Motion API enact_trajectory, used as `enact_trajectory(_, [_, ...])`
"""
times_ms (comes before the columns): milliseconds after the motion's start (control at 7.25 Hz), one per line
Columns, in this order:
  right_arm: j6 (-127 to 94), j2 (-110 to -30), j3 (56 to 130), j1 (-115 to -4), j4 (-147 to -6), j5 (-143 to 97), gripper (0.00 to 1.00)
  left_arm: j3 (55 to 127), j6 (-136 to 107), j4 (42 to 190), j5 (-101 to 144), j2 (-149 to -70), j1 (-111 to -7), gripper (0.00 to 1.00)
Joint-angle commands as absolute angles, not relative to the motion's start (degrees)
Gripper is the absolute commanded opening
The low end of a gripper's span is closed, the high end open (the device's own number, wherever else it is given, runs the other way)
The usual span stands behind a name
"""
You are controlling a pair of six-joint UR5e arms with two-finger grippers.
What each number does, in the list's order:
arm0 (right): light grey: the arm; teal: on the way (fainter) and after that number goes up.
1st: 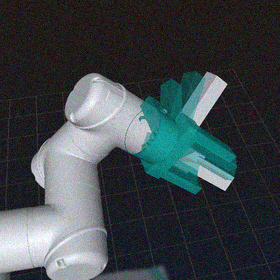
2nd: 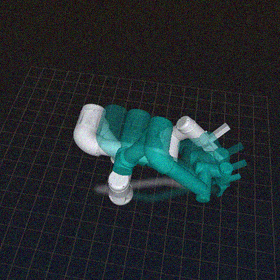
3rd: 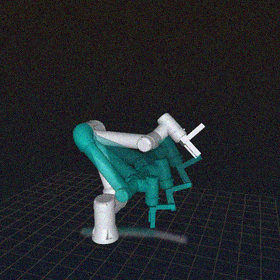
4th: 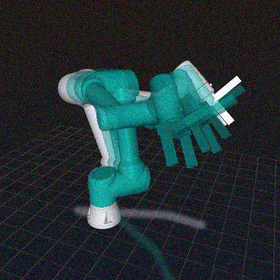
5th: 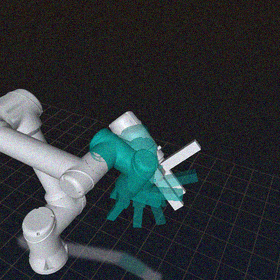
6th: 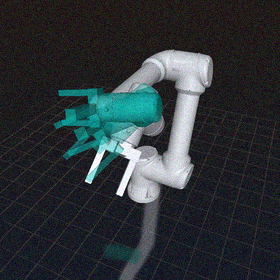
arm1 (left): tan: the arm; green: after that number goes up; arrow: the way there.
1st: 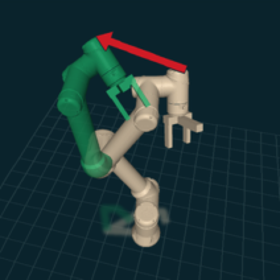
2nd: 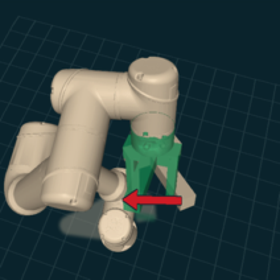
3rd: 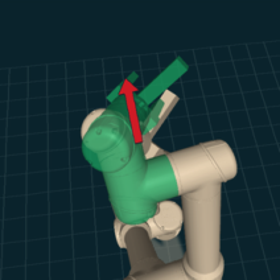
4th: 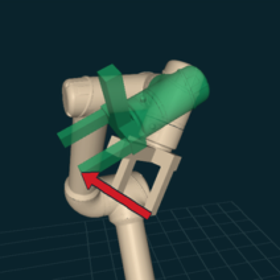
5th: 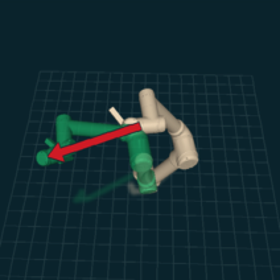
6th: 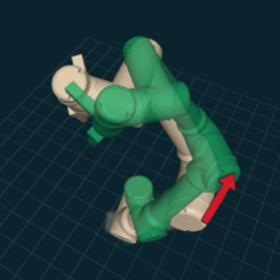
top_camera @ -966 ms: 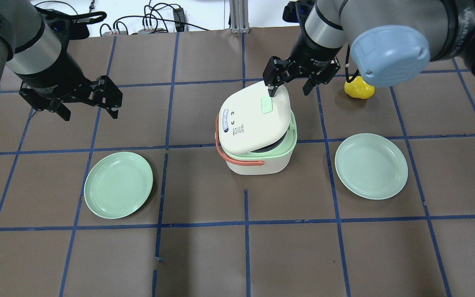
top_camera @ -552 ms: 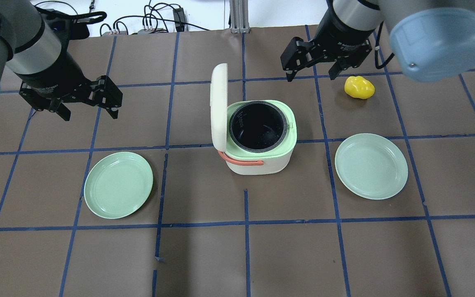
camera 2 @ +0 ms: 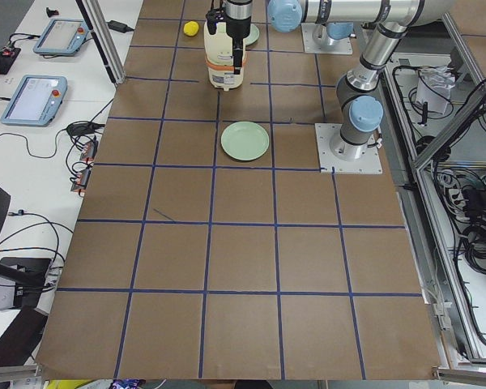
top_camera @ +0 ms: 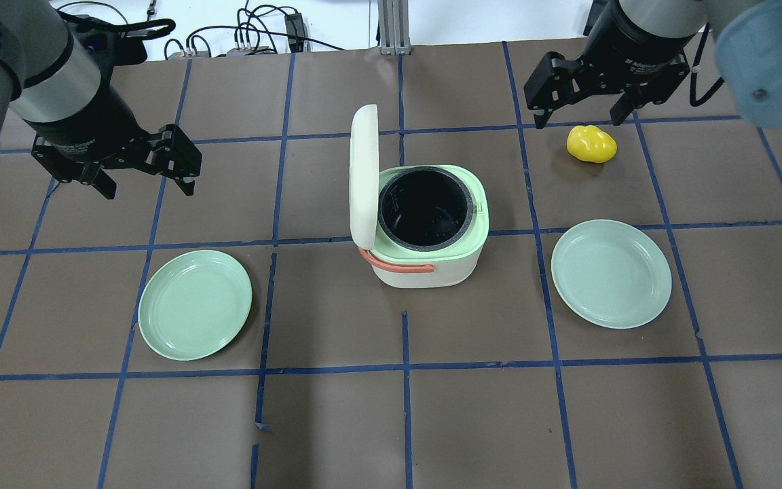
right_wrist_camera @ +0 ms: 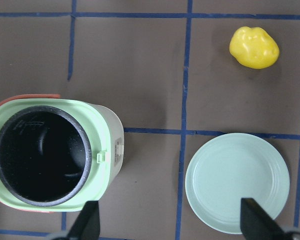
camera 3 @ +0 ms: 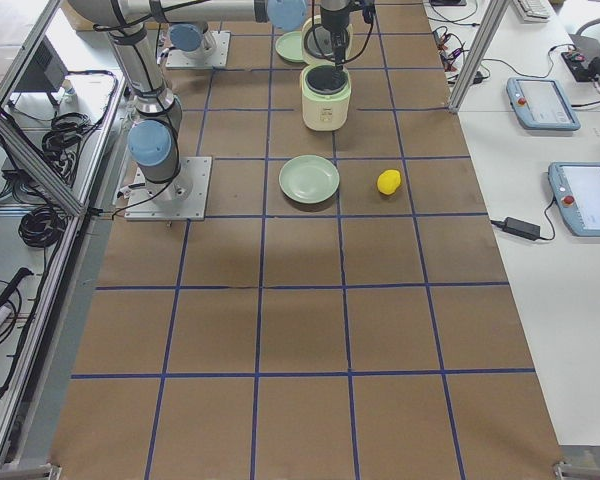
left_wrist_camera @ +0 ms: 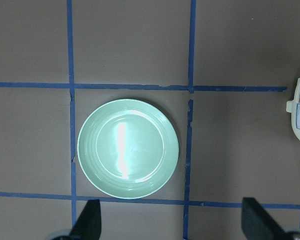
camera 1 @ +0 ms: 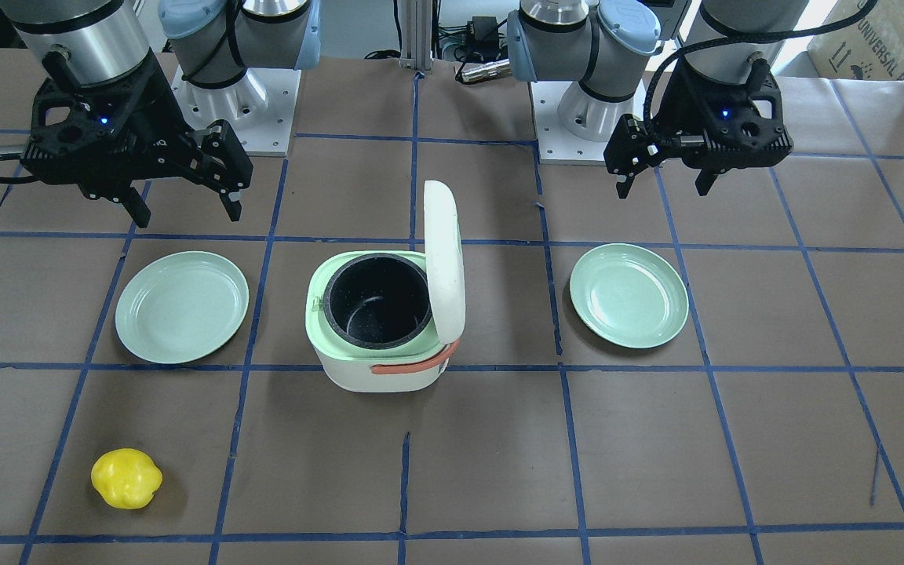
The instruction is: Press rice cooker button
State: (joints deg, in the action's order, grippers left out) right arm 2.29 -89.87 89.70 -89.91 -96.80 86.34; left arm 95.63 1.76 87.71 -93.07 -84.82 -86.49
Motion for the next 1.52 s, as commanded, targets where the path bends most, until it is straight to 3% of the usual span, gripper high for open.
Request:
enact_trajectory(0, [2.37, -90.17, 90.26, -88.34, -94.32, 87.63, 0.99, 95.62, 1.76, 87.71, -93.08, -84.81, -86.48, 1.00])
enact_trajectory(414, [2.37, -91.40, 91.49, -88.33, -91.94, 87.54, 0.98, 95.62, 1.76, 87.72, -93.08, -84.81, -86.48, 1.00])
enact_trajectory(690, [2.29, -92.63, 94.73, -88.24, -92.63, 86.84, 0.93, 95.62, 1.76, 87.71, -93.08, -84.81, -86.48, 1.00])
enact_trajectory(828, [2.29, -92.81, 94.75, -88.24, -92.64, 86.92, 0.99, 95.62, 1.76, 87.71, -93.08, -84.81, -86.48, 1.00])
enact_trajectory(1379, [2.29, -93.60, 94.75, -88.33, -92.72, 87.10, 0.99, 95.62, 1.76, 87.71, -93.08, -84.81, -86.48, 1.00])
